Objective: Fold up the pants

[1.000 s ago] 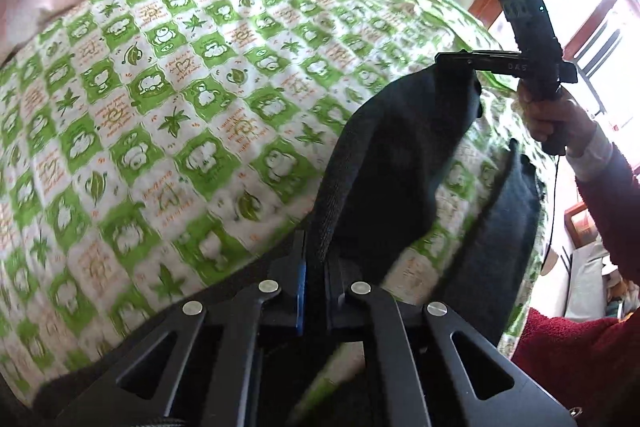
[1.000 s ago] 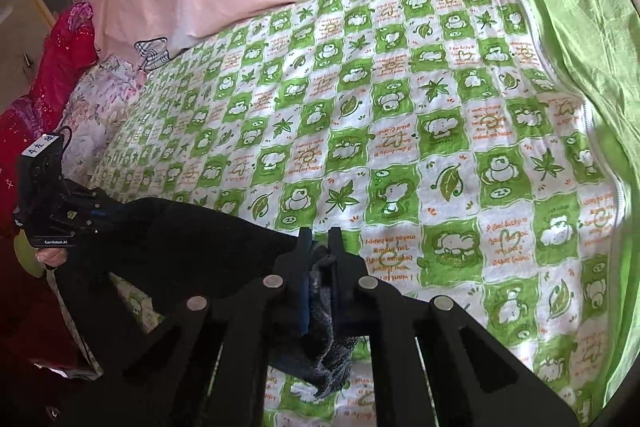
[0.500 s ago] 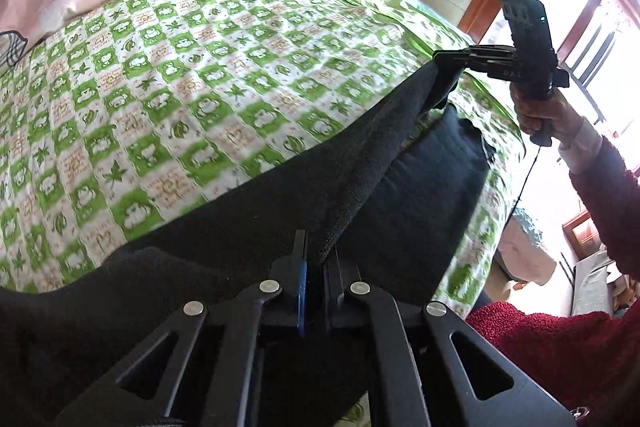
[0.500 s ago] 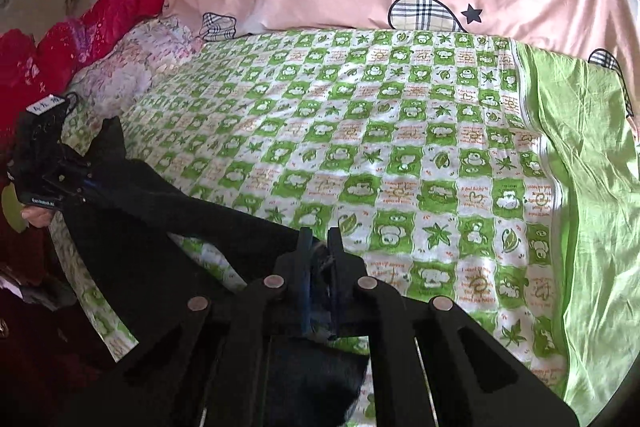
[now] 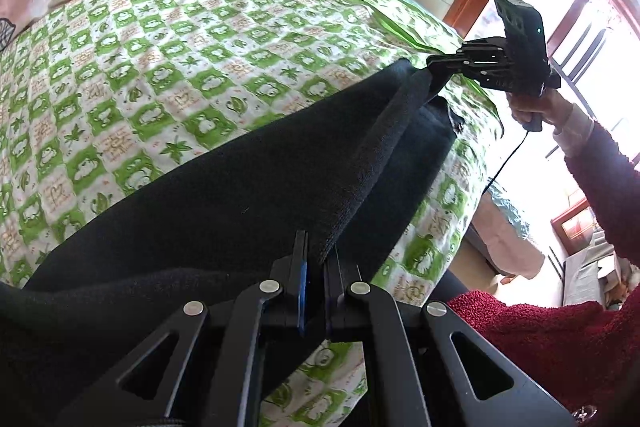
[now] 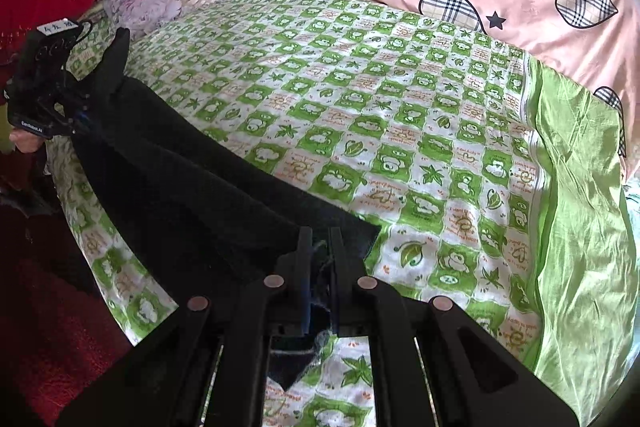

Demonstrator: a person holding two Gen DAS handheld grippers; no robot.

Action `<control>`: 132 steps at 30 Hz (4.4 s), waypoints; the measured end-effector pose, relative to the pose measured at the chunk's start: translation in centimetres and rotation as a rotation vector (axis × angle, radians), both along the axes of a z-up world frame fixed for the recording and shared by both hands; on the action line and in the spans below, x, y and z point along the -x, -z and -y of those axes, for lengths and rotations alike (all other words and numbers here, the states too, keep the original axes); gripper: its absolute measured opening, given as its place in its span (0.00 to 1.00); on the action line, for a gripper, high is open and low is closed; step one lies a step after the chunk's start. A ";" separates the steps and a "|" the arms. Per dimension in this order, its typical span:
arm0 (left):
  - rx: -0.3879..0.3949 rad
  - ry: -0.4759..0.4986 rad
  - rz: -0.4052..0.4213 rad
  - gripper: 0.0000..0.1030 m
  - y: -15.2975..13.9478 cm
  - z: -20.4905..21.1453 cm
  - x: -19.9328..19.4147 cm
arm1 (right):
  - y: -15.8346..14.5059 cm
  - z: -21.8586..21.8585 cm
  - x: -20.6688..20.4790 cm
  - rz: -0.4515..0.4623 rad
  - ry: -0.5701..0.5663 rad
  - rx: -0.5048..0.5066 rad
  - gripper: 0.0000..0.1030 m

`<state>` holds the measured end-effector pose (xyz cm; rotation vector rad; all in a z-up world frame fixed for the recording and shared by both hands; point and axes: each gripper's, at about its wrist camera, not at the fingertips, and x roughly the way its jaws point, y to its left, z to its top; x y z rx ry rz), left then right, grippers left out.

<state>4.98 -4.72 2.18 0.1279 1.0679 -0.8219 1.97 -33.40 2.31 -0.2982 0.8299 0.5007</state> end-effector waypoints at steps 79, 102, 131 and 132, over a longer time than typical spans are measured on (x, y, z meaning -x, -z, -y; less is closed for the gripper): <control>0.258 -1.093 -0.068 0.04 -2.4 -25.2 7.1 | 1.3 -32.3 2.9 -0.007 -0.539 -0.157 0.08; 0.462 -1.099 -0.157 0.07 5.7 -28.4 11.6 | 3.7 -34.7 3.4 -0.091 -0.524 -0.017 0.15; 0.387 -1.355 -0.172 0.69 4.1 -36.6 11.8 | 0.6 -33.1 -10.4 -0.249 -0.186 -0.363 0.44; 0.386 -1.355 -0.172 0.69 4.3 -36.8 11.7 | 0.9 -33.4 -11.0 -0.264 -0.185 -0.357 0.44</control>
